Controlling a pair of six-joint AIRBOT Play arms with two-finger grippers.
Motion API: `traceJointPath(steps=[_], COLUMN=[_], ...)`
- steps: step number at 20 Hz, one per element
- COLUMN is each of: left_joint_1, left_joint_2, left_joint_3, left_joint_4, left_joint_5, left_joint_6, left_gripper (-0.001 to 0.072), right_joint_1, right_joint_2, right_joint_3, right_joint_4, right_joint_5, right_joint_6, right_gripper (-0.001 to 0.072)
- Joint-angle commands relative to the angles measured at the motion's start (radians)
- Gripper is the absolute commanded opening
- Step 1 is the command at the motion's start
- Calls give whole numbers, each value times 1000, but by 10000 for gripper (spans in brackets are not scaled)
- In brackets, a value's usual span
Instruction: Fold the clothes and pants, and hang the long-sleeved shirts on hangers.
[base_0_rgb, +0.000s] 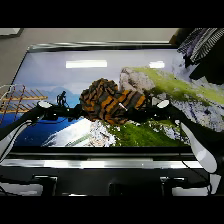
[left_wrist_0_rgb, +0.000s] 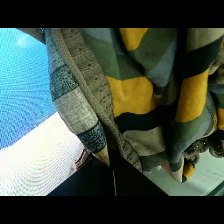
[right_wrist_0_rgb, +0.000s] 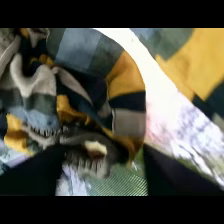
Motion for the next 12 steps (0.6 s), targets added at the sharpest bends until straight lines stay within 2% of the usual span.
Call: traceJointPath(steps=[1, 2, 3, 5, 7, 10, 12], left_joint_1=[0, 3, 8, 30, 60, 100, 113], left_joint_2=[-1, -1, 1, 28, 83, 213, 307], left_joint_3=[0, 0, 1, 15, 71, 234, 355], left_joint_4=[15, 23, 26, 31, 101, 293, 343], left_joint_5=[-1, -1, -6, -29, -54, -100, -136], left_joint_6=[0, 0, 0, 0, -26, -130, -143], left_gripper=[22, 22, 21, 20, 19, 19, 19], right_joint_1=[32, 31, 31, 30, -2, -92, -139], right_joint_2=[-31, -31, -26, 26, 124, 274, 357], right_joint_3=[0, 0, 0, 24, 102, 316, 470], right_joint_4=[46, 46, 47, 40, 30, -42, -93], right_joint_5=[-71, -72, -71, -63, -71, -76, -68], right_joint_6=[14, 21, 23, 22, 24, 125, 182], right_gripper=[304, 111, 27, 27, 26, 26, 26])
